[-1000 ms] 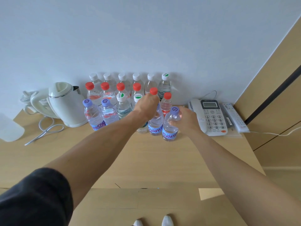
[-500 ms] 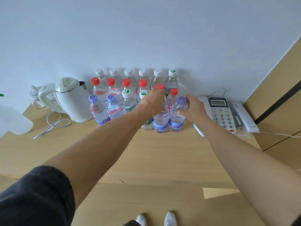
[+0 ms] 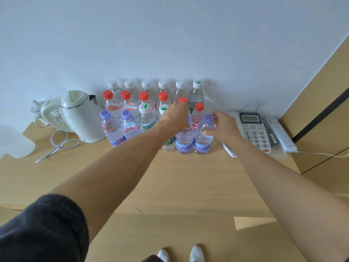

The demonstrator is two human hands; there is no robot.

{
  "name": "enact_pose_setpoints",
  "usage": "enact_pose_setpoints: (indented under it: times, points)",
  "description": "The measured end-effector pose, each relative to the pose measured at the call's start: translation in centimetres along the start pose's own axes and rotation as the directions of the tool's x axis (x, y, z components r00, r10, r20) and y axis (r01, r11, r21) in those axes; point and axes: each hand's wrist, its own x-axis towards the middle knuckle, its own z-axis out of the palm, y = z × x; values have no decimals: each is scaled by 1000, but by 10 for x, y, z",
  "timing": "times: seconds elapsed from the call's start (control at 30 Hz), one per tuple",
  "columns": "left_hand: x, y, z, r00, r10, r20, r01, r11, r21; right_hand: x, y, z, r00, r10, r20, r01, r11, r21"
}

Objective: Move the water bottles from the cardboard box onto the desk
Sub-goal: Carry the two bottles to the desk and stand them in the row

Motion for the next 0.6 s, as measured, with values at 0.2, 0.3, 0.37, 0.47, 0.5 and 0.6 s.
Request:
enact_pose_setpoints:
  times: [0.2, 0.3, 0.37, 0.47, 0.5, 0.6]
  points:
    - [1, 1, -2, 1000, 1, 21, -1, 1000, 2, -3, -2, 0, 1000, 7, 10, -7, 1000, -14]
    - [0, 1, -3, 1000, 2, 26, -2, 1000, 8, -5, -2, 0, 1000, -5, 15, 5, 1000, -14]
    - [0, 1, -2, 1000, 3, 25, -3, 1000, 3, -7, -2, 1, 1000, -14, 11, 14, 1000, -14]
    - [-4, 0, 0, 1000, 4, 17, -4, 1000, -8, -9, -4, 1, 1000, -14, 14, 14, 1000, -25]
    - [-5, -1, 1, 1000, 10, 17, -10, 1000, -14, -9, -4, 1, 1000, -10, 16, 11, 1000, -28]
    - [-7, -6, 2, 999, 33, 9, -32, 998, -56, -8, -8, -2, 999, 15, 31, -14, 999, -41]
